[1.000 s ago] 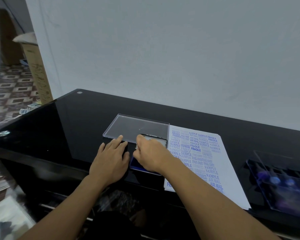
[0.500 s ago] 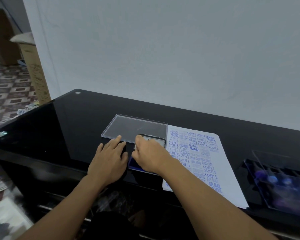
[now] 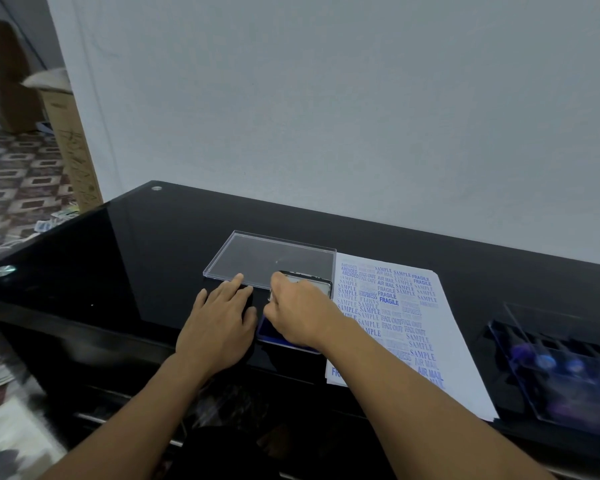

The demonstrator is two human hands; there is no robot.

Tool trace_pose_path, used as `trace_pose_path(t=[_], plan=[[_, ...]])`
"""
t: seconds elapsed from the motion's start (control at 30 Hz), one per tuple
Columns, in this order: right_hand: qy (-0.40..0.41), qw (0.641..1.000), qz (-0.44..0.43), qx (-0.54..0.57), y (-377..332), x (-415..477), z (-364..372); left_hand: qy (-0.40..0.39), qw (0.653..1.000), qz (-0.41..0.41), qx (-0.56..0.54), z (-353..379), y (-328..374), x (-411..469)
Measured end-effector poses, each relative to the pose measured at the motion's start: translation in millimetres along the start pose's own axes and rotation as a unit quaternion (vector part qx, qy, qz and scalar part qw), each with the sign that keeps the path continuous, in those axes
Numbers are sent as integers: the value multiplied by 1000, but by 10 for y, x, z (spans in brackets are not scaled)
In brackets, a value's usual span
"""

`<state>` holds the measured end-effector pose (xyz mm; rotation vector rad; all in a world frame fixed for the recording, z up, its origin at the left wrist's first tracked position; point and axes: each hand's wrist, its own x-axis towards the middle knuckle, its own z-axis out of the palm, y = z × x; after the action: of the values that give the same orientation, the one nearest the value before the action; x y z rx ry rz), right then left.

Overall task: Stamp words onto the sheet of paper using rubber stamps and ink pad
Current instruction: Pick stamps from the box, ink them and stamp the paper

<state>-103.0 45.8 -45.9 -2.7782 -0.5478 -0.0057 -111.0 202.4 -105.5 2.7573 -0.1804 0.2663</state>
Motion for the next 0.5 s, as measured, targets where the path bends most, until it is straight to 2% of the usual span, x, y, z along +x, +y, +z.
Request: trace_pose_path(t=[0.5], plan=[[5, 1000, -3, -5, -9, -12, -14, 3, 1000, 0, -5, 6, -9, 1]])
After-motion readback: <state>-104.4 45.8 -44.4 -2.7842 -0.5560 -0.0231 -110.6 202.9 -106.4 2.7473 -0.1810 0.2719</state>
